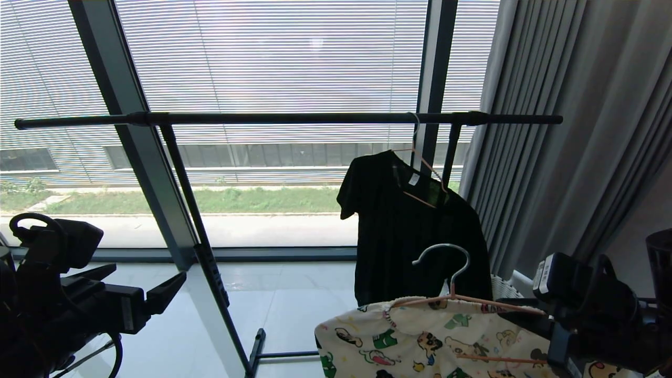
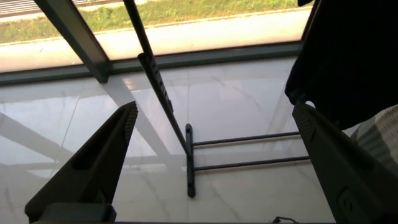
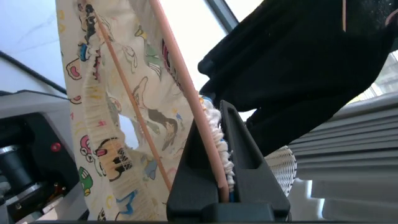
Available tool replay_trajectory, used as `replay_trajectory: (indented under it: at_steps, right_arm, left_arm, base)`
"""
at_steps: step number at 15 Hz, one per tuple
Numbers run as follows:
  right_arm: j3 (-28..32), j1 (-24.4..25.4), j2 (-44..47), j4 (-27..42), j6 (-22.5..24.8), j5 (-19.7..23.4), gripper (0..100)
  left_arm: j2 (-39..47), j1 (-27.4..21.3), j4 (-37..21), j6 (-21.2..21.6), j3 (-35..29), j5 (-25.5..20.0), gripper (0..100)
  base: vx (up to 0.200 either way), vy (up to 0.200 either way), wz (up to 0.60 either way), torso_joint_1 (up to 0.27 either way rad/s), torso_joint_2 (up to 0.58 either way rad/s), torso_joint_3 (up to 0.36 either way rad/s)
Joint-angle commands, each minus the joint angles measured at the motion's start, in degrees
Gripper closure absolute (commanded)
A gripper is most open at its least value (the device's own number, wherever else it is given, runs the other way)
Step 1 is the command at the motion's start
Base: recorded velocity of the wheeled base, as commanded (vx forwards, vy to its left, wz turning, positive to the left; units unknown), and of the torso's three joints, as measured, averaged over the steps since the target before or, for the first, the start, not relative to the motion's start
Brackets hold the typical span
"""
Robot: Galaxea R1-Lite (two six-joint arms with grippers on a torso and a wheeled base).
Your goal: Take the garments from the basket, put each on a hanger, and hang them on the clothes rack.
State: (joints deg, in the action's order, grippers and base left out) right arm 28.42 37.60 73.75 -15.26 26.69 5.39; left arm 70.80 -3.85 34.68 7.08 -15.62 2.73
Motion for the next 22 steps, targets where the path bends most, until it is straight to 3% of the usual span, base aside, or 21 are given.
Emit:
replay_trajectory:
  at_steps: [1,4,11,16,20,22]
  right_arm:
    - [-1.70,-0.07,-0.98,0.06,0.03,-0.47,100]
    - [-2.66,0.02,-1.16,0.94,-0.41,-2.84,100]
    - [-2.14,0.64,-3.88,11.83,-12.62,-3.98,100]
    - [1.73,6.26,0.43,11.22,-28.88,-6.00,100]
    - [5.51,11.89,9.39,4.28,-39.17,-13.47,100]
    - [7.27,12.24,13.87,0.06,-41.19,-16.73,100]
  left_arm:
    - [0.39,-0.01,0.03,0.04,-0.29,0.26,0]
    - [0.39,-0.10,0.03,0.04,-0.56,0.26,0]
    - [0.56,-0.28,0.03,0.04,-1.26,2.19,0]
    - [2.23,-0.37,0.03,0.04,-3.98,2.28,0]
    - [2.76,-0.81,0.03,0.30,-4.42,2.28,0]
    - [2.67,-1.77,0.03,0.30,-4.51,2.37,0]
  base:
    - [0.000,0.000,0.00,0.000,0.00,0.000]
    - [0.000,0.000,0.00,0.000,0.00,0.000]
    - [0.000,0.000,0.00,0.000,0.00,0.000]
    - [0.000,0.000,0.00,0.000,0.00,0.000]
    - [0.000,0.000,0.00,0.000,0.00,0.000]
    - [0.000,0.000,0.00,0.000,0.00,0.000]
